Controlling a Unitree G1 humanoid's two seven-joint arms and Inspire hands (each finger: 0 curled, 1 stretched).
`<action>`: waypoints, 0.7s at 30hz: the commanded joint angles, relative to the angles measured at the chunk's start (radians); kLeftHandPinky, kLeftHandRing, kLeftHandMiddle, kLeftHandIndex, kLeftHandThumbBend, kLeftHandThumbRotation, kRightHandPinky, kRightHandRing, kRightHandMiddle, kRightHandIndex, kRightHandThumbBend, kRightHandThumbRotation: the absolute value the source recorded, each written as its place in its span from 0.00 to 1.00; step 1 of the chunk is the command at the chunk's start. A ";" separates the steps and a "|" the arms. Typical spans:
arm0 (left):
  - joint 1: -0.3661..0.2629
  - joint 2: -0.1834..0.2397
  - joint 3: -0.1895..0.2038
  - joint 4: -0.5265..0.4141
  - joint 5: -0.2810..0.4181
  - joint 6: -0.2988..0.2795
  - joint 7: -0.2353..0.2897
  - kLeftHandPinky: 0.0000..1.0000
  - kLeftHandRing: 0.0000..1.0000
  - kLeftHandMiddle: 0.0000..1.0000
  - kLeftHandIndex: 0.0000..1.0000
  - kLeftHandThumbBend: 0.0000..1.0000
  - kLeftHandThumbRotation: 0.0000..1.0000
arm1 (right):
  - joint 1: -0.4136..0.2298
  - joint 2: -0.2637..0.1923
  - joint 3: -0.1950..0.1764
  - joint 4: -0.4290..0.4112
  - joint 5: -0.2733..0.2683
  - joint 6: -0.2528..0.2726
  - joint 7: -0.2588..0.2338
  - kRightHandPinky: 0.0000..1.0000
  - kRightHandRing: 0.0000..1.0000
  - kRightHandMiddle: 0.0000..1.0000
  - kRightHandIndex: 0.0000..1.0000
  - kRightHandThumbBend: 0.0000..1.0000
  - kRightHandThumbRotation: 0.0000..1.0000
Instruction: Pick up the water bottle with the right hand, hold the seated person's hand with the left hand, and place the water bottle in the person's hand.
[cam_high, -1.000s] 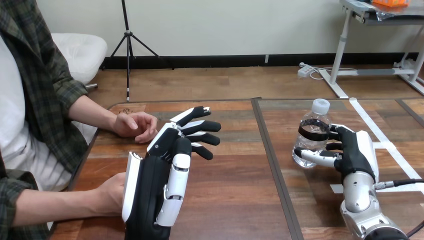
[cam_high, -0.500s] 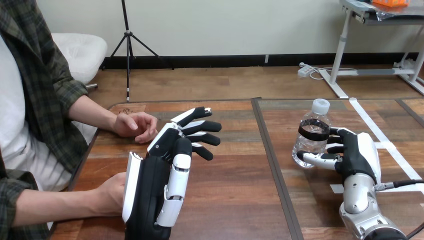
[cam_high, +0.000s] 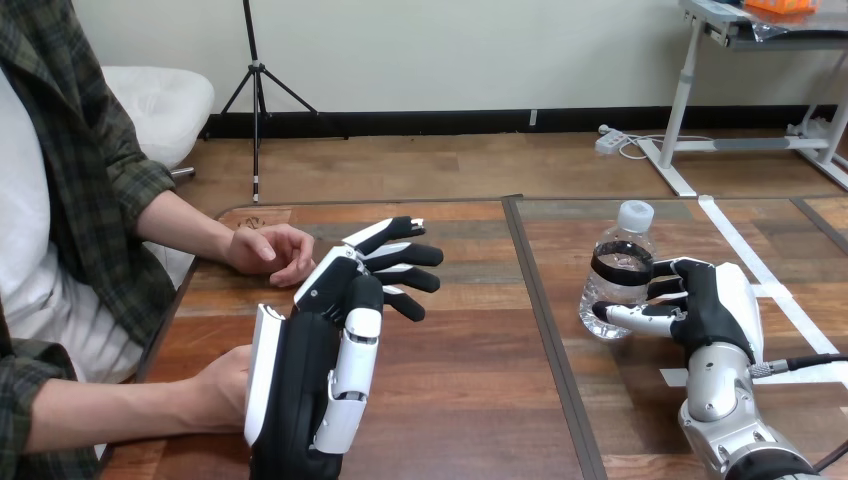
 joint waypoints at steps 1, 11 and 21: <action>0.043 -0.025 -0.009 -0.012 0.013 -0.021 0.013 0.44 0.58 0.65 0.72 0.17 0.97 | -0.095 0.006 -0.012 0.002 0.014 -0.008 0.007 0.56 0.60 0.65 0.66 0.78 0.00; 0.040 -0.024 -0.009 0.000 0.013 -0.033 0.021 0.44 0.59 0.65 0.72 0.17 0.98 | -0.102 0.031 -0.077 0.006 0.096 -0.015 0.040 0.62 0.67 0.72 0.71 0.78 0.00; 0.046 -0.023 -0.016 -0.002 0.005 -0.024 0.021 0.45 0.59 0.65 0.72 0.18 0.98 | -0.108 0.065 -0.159 0.005 0.201 -0.046 0.076 0.68 0.71 0.74 0.75 0.78 0.00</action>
